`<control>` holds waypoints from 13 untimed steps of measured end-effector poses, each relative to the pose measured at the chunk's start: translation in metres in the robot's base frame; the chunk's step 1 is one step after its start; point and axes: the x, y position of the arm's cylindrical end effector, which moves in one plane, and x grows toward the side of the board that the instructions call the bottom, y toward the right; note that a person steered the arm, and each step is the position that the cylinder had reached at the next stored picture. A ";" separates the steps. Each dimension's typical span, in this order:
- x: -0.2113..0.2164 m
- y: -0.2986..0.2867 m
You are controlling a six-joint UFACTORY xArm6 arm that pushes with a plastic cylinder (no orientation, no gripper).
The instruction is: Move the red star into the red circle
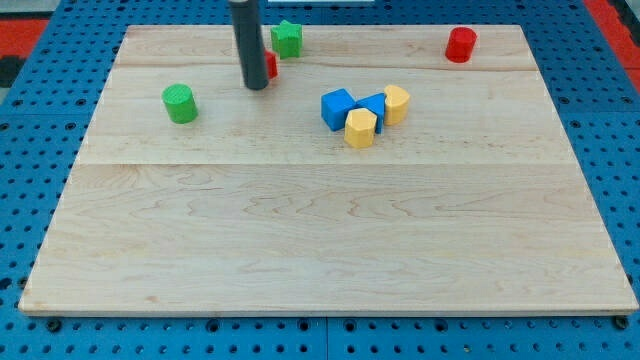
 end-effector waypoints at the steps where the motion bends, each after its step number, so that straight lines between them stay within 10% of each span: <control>1: -0.009 -0.051; 6: -0.102 0.190; 8: -0.100 0.113; 9: -0.095 -0.028; 13: -0.059 -0.042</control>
